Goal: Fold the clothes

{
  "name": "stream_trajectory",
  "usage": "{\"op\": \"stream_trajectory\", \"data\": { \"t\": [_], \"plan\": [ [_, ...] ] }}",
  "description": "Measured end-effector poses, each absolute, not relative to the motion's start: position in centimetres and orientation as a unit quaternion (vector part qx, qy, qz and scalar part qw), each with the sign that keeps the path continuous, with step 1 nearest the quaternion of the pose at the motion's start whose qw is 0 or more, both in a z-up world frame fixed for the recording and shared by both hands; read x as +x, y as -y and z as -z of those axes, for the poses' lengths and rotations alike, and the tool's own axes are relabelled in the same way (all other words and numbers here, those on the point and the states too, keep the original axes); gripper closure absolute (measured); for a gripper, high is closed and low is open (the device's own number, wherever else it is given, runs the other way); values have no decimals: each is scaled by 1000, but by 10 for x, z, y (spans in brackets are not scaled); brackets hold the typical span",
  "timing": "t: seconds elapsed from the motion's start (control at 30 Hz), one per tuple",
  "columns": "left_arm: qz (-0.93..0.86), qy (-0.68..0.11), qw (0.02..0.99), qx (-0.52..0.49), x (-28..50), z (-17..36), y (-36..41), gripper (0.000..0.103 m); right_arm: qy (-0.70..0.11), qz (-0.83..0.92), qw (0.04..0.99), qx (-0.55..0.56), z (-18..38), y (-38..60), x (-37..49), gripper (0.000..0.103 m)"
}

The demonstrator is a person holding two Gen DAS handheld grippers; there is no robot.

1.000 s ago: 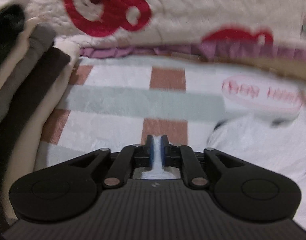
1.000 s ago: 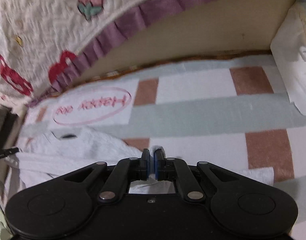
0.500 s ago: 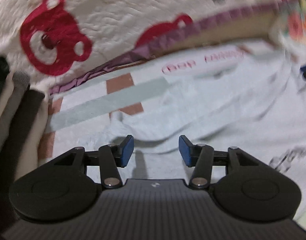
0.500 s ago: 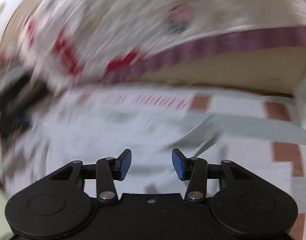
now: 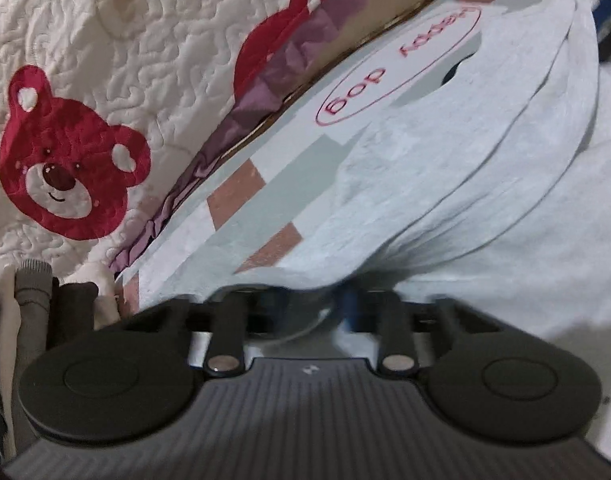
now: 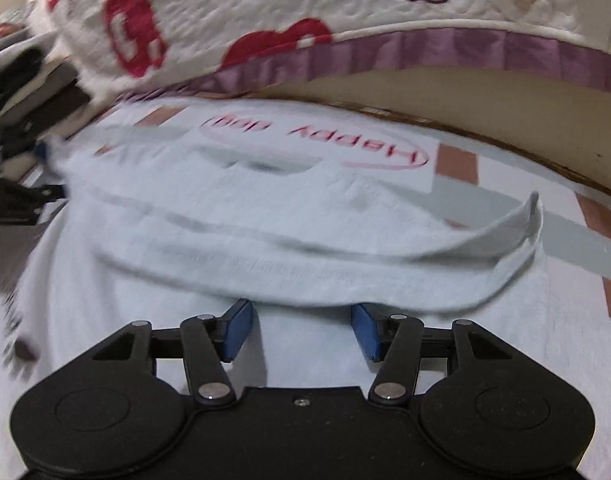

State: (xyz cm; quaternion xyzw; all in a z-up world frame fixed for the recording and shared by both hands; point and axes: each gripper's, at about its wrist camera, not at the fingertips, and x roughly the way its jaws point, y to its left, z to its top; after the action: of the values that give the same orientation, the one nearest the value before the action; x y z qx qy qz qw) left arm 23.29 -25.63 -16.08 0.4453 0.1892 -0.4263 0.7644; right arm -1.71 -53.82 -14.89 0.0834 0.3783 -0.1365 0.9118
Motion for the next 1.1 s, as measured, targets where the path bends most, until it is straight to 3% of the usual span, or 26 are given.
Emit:
{"op": "stream_trajectory", "data": {
  "t": [0.07, 0.1, 0.13, 0.4, 0.5, 0.53, 0.6, 0.67, 0.73, 0.77, 0.8, 1.1],
  "plan": [
    [420, -188, 765, 451, 240, 162, 263, 81, -372, 151, 913, 75, 149, 551, -3, 43],
    [416, -190, 768, 449, 244, 162, 266, 81, -374, 161, 910, 75, 150, 559, 5, 34],
    [417, -200, 773, 434, 250, 159, 267, 81, -370, 171, 910, 82, 150, 569, 11, 33],
    [470, -257, 774, 339, 276, 144, 248, 78, -268, 262, 913, 163, 123, 637, -30, 34],
    [475, -266, 769, 336, 279, 143, 243, 78, -287, 221, 922, 134, 113, 654, -36, 36],
    [473, -271, 769, 334, 281, 143, 243, 78, -307, 207, 921, 120, 111, 658, -32, 38],
    [469, -283, 770, 328, 286, 144, 246, 86, -331, 188, 918, 106, 109, 665, -28, 57],
    [466, -296, 772, 315, 289, 142, 250, 99, -328, 185, 919, 118, 110, 670, -32, 60],
    [462, -293, 777, 312, 288, 137, 254, 99, -324, 182, 919, 130, 111, 675, -35, 60],
    [458, -288, 782, 309, 287, 133, 255, 99, -322, 181, 919, 136, 112, 678, -37, 70],
    [453, -283, 789, 304, 287, 127, 255, 99, -321, 179, 919, 142, 112, 680, -39, 97],
    [410, -356, 821, 175, 318, 121, 245, 99, -259, 205, 920, 210, 122, 699, -62, 99]
  ]
}}
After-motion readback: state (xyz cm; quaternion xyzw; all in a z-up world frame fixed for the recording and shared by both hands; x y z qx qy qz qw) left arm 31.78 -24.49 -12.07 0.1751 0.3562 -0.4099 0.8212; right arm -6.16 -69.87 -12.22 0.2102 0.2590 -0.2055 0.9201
